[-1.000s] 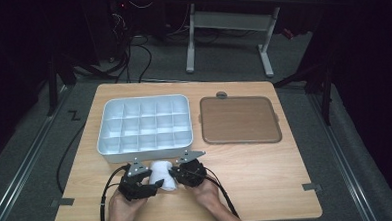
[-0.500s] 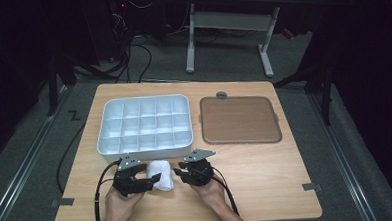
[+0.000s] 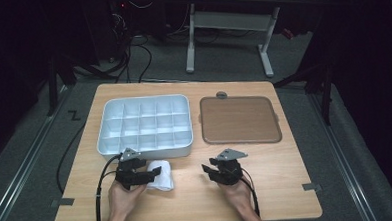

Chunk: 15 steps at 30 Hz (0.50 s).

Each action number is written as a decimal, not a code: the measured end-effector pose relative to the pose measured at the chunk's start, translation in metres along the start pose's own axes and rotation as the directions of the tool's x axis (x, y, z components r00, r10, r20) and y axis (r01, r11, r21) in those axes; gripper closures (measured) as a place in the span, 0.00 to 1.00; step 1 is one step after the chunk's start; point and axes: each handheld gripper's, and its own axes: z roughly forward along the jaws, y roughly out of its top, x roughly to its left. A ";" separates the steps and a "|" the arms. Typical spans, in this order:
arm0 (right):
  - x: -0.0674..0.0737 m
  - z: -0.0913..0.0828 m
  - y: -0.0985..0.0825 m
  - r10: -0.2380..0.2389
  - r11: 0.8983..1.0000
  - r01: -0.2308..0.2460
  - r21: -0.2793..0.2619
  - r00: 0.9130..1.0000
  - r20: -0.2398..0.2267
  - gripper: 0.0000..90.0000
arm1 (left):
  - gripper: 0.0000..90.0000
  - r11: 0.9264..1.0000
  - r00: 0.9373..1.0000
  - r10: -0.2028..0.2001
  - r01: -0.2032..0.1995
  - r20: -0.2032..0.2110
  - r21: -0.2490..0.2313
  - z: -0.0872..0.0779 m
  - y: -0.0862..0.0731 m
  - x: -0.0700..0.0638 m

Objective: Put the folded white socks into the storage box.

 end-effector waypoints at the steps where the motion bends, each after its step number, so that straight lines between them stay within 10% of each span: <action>1: -0.006 -0.004 -0.003 0.011 1.000 -0.011 -0.001 1.000 0.013 0.65 | 0.34 1.000 1.000 -0.003 0.003 -0.007 0.005 0.002 -0.001 0.001; 15: -0.062 -0.045 -0.041 0.095 0.995 -0.097 -0.002 0.973 0.209 0.60 | 0.38 0.999 0.999 -0.035 0.035 -0.018 0.020 0.009 -0.007 0.006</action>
